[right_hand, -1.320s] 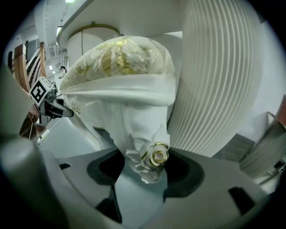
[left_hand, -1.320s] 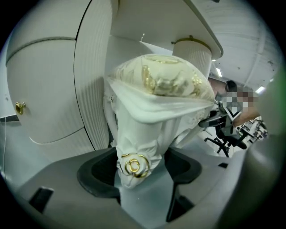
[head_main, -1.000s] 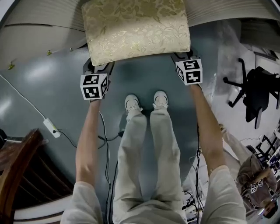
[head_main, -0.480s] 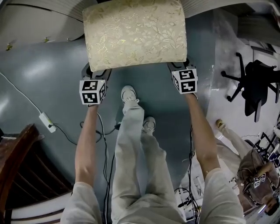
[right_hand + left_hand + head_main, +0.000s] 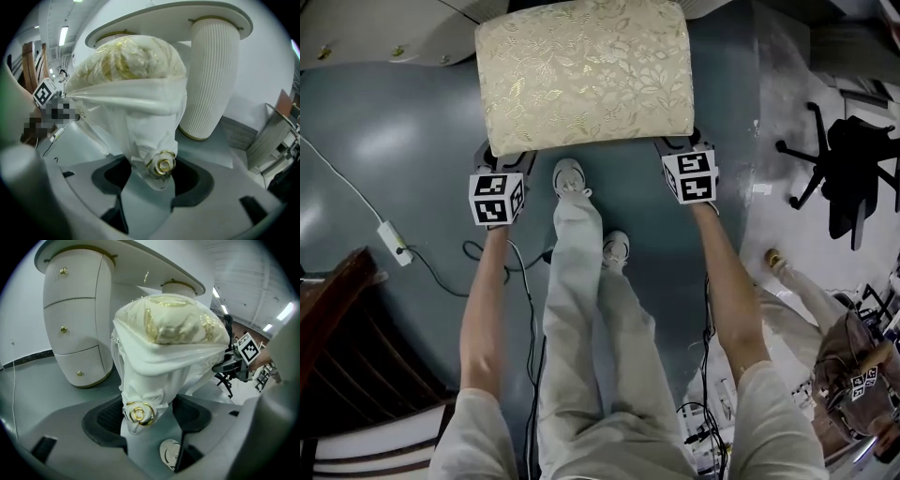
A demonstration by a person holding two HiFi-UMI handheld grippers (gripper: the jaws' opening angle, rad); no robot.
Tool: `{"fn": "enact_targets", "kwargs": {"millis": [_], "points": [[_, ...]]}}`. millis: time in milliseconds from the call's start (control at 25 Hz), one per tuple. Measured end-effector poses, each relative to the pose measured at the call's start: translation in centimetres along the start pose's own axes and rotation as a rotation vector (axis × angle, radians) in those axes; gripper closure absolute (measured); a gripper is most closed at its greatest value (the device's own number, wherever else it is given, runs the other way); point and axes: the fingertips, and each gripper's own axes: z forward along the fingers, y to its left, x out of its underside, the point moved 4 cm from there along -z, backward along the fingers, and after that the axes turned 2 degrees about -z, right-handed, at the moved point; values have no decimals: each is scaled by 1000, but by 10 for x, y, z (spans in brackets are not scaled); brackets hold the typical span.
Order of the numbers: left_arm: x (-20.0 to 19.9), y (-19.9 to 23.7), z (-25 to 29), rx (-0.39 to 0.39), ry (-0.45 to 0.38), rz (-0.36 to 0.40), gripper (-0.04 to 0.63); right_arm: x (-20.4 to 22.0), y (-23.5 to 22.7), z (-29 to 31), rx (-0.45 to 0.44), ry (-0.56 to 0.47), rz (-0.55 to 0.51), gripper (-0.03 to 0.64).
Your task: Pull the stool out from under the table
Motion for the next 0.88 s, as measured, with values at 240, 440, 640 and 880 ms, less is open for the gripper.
{"fn": "enact_targets", "kwargs": {"millis": [240, 440, 640, 880], "points": [[-103, 59, 85, -118, -146, -26, 291, -121, -88, 106, -15, -136, -110, 356], [-126, 66, 103, -103, -104, -40, 291, -139, -106, 118, -20, -103, -101, 356], [-125, 65, 96, -84, -65, -55, 291, -137, -100, 107, -27, -43, -83, 356], [-128, 68, 95, -52, -54, -35, 291, -132, -94, 99, -8, -23, -50, 356]]}}
